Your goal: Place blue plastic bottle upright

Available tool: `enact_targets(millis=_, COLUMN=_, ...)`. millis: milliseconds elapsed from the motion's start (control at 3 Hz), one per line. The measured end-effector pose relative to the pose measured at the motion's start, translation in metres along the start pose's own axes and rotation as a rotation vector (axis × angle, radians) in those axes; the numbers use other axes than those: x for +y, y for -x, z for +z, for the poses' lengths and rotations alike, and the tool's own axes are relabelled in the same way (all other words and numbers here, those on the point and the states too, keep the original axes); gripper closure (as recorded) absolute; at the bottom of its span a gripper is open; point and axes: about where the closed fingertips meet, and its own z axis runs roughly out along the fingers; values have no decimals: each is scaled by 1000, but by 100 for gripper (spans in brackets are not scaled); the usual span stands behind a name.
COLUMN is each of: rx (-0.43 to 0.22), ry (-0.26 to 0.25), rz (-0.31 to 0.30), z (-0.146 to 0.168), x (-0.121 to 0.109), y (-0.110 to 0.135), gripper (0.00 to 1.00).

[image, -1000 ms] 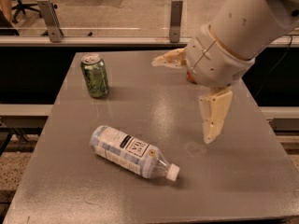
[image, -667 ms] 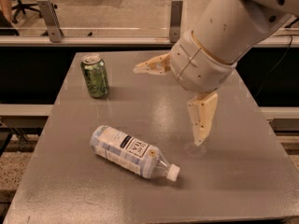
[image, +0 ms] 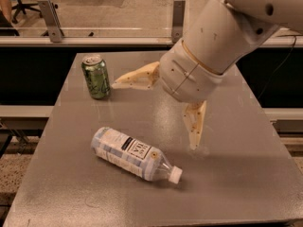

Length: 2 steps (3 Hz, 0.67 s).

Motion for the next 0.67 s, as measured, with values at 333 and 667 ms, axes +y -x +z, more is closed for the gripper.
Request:
enact_targets(millis=333, rx=-11, ry=0, rz=-159, z=8, x=2, y=10, gripper=0)
enact_targets(millis=667, rx=23, ry=18, rz=-371, z=26, x=0, y=15, gripper=0)
